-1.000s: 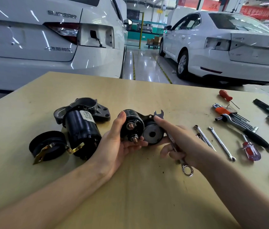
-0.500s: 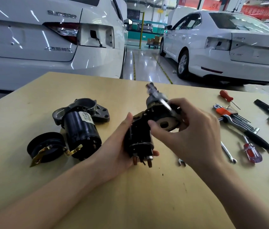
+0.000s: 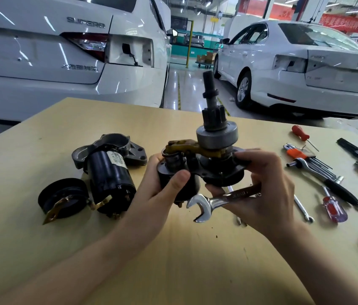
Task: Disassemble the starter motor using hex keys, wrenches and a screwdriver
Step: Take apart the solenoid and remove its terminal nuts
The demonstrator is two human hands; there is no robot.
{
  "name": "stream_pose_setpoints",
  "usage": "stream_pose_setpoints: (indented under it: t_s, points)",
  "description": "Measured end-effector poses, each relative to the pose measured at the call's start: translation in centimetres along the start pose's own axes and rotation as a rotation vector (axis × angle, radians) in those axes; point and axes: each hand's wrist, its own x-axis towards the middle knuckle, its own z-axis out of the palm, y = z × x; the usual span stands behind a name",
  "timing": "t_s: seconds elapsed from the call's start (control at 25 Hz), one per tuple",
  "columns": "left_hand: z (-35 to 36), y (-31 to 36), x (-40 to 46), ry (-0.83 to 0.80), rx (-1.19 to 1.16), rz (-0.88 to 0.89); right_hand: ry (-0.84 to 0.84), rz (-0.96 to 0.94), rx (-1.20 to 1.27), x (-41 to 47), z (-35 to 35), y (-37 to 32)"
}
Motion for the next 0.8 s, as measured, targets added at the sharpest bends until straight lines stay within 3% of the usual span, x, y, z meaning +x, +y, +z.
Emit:
stream_pose_setpoints:
  t_s: [0.24,0.44,0.56,0.68,0.8]
  points:
    - [0.1,0.6,0.1,0.030,0.021,0.079,0.051,0.003,0.107,-0.1,0.3,-0.1]
    - [0.6,0.8,-0.1,-0.101,-0.167,-0.168,0.160,-0.039,-0.012,0.1,0.2,-0.7]
    - [1.0,1.0,-0.6,-0.066,-0.339,-0.336,0.171,-0.137,-0.071,0.5,0.5,-1.2]
    - [1.1,0.7,0.1,-0.068,-0.476,-0.455,0.082,-0.140,0.005,1.2,0.7,-1.7]
    - [0.6,0.4,0.4,-0.018,-0.660,-0.623,-0.073,0.028,0.227,1.2,0.6,-1.9]
